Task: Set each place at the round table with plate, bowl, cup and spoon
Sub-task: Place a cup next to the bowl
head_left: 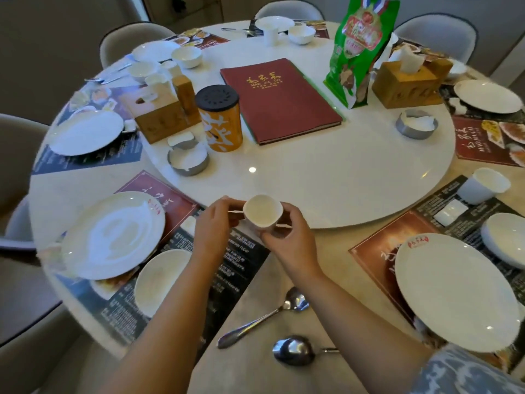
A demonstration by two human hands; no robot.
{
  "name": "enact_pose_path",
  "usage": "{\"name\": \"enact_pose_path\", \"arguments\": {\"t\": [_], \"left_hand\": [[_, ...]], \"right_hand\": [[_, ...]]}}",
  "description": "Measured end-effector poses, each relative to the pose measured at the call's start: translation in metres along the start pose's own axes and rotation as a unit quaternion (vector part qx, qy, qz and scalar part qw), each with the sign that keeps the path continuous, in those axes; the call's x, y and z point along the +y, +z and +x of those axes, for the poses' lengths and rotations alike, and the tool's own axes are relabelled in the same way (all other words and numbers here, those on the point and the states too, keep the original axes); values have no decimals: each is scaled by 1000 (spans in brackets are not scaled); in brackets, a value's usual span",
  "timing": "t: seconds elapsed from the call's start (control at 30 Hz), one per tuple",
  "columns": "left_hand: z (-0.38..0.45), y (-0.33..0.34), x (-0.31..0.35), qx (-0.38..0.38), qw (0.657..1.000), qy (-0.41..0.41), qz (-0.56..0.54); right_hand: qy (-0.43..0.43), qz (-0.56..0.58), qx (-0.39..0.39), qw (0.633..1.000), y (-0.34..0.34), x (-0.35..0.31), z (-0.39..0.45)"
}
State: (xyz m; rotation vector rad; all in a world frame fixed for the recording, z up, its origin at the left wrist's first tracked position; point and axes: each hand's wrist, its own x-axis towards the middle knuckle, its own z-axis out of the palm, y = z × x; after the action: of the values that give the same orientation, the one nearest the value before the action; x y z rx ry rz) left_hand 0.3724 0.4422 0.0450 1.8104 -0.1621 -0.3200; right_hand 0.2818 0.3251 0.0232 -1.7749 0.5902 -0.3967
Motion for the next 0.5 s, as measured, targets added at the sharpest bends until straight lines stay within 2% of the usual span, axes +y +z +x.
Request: {"name": "enact_pose_path", "arguments": {"t": [0.17,0.5], "left_hand": [[-27,-45,-12,16,1000,-18,5],[-39,-66,-31,-4,988,13,153]], "right_hand": [[9,-39,-51,998,36,3,-31],[24,-46,-42,998,62,13,-53]]}}
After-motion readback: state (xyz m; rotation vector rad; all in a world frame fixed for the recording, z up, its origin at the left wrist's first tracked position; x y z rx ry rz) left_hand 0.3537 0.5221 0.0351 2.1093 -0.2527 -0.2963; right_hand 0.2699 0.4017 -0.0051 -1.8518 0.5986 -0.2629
